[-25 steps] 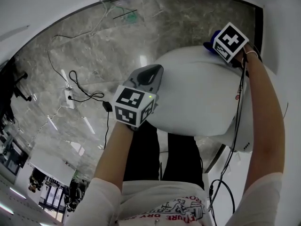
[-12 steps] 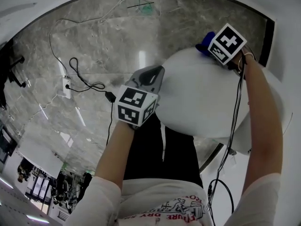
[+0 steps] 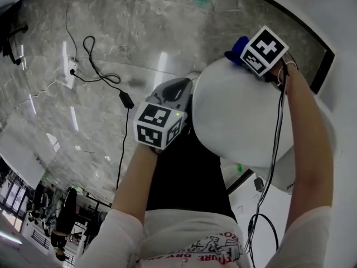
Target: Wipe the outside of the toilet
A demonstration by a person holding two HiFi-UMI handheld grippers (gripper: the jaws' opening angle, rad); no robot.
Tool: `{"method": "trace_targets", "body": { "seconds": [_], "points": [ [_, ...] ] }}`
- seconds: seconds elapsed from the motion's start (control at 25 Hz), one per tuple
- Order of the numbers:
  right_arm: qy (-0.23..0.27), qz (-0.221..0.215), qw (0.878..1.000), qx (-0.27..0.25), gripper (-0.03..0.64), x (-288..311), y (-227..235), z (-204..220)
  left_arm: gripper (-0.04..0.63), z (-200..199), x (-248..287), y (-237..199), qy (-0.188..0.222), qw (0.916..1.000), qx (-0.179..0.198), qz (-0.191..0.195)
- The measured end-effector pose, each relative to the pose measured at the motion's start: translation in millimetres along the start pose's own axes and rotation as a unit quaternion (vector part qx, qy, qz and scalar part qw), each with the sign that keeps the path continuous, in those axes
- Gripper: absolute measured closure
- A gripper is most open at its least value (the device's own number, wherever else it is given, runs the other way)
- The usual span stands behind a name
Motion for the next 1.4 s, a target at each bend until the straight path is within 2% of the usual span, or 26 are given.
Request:
{"method": "trace_targets", "body": {
  "seconds": [0.12,0.4,0.6,0.84,0.96,1.04,1.12,1.24,1.4],
  "points": [
    [-0.016,0.013,0.999,-0.035,0.545,0,-16,-18,0.588,26,-6,-2,0.020,0.9992,-0.035,-0.008],
    [-0.070,0.021,0.991,-0.112,0.545,16,-62,-60,0.588,73,-32,-14,0.052,0.9947,-0.086,-0.024],
    [-0.117,0.011,0.975,-0.188,0.545,27,-99,-89,0.588,98,-50,-39,0.069,0.9893,-0.123,-0.035],
    [-0.165,-0.016,0.953,-0.255,0.545,59,-155,-114,0.588,140,-66,-58,0.065,0.9861,-0.148,-0.040],
    [-0.210,-0.020,0.937,-0.278,0.545,74,-181,-119,0.588,160,-80,-67,0.060,0.9848,-0.158,-0.038],
    [-0.225,-0.032,0.933,-0.280,0.545,80,-194,-122,0.588,168,-88,-74,0.059,0.9842,-0.163,-0.035],
    [-0.207,-0.037,0.942,-0.262,0.545,86,-208,-128,0.588,175,-96,-82,0.058,0.9836,-0.168,-0.029],
    [-0.140,-0.016,0.969,-0.201,0.545,88,-224,-146,0.588,182,-108,-94,0.051,0.9829,-0.176,-0.022],
    [-0.041,-0.010,0.990,-0.132,0.545,72,-236,-158,0.588,172,-119,-106,0.036,0.9895,-0.139,-0.018]
  ]
}}
Point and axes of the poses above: the fingertips, and each gripper's own axes: x forward along the fingers, y to its right, z out of its underside, the point moved 5 cm from there along -x, backward along the fingers, and after that the axes turned 11 degrees about -y, right-handed, at the moved point
